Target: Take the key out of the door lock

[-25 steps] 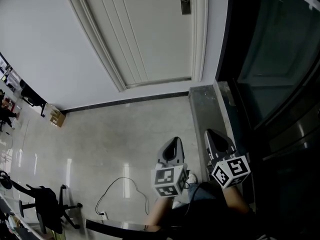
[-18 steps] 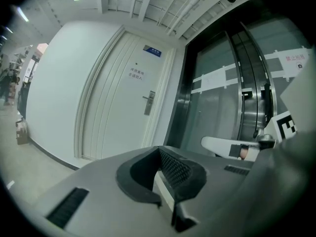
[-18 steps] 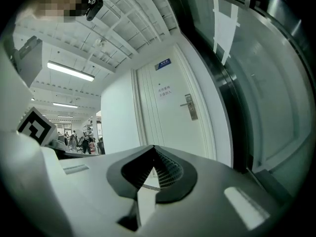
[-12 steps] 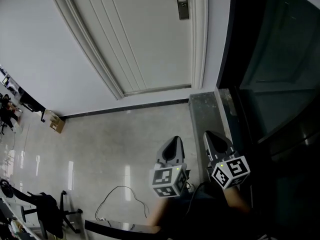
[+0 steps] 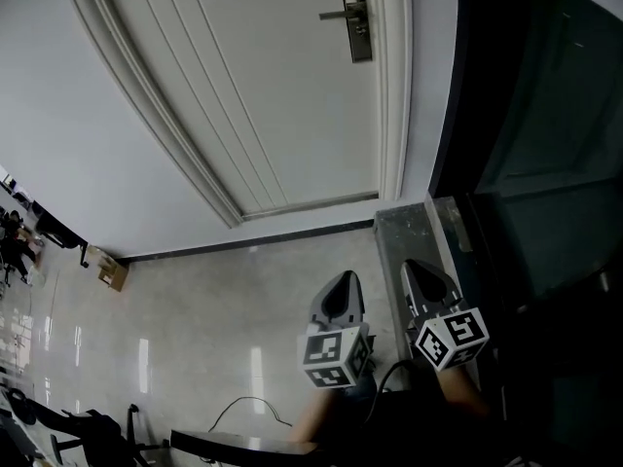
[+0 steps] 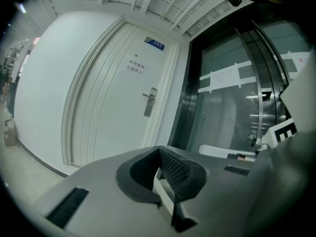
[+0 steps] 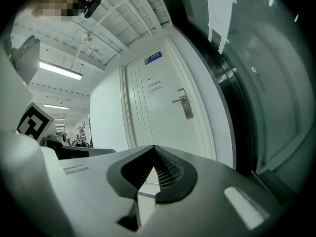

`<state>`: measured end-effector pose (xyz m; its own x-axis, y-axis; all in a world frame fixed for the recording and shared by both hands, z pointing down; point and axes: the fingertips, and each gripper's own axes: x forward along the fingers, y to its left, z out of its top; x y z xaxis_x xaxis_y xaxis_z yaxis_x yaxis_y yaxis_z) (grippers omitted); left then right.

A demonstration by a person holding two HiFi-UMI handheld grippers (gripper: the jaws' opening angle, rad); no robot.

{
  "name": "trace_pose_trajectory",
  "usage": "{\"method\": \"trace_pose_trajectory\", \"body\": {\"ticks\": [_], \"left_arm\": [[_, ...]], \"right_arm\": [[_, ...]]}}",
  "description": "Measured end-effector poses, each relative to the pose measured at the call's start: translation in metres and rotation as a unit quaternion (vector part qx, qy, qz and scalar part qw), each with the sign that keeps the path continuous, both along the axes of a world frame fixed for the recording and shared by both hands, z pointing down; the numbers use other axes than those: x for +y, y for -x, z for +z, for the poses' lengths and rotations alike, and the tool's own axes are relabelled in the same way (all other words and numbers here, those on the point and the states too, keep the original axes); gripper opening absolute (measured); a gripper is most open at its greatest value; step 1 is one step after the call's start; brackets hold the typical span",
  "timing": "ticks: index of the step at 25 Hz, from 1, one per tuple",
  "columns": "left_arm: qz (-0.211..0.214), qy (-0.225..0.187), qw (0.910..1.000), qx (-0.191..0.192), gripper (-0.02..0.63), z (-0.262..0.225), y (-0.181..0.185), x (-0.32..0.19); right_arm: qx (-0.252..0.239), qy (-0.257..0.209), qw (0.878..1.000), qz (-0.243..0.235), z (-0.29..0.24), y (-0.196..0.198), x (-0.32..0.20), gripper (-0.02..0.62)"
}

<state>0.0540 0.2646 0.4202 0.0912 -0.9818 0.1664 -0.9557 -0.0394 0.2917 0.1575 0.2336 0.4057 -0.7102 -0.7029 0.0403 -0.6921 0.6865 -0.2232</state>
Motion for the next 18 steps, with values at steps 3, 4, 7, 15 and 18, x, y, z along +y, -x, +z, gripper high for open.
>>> {"method": "trace_pose_trajectory", "body": {"ticks": [3,4,7,15,18], "left_arm": [[0.006,-0.007,0.9999,-0.007,0.000,-0.009,0.026,-0.040],[0.007,-0.010,0.9999,-0.009,0.000,-0.011,0.034,-0.052],[0.013,-0.014,0.9998,-0.010,0.000,-0.014,0.054,-0.088],[0.044,-0.007,0.9990,-0.001,0.000,-0.009,0.088,-0.151],[0.059,-0.011,0.9981,-0.010,0.000,-0.010,0.091,-0.178]], "right_arm": [[0.000,-0.008,1.000,0.003,-0.009,0.027,-0.038,0.000],[-0.001,-0.012,1.000,0.005,-0.012,0.036,-0.050,0.000],[-0.002,-0.016,1.000,0.017,-0.016,0.054,-0.085,0.000],[0.005,-0.013,0.999,0.037,-0.014,0.093,-0.144,0.000],[0.010,-0.021,0.999,0.038,-0.019,0.100,-0.168,0.000]]}}
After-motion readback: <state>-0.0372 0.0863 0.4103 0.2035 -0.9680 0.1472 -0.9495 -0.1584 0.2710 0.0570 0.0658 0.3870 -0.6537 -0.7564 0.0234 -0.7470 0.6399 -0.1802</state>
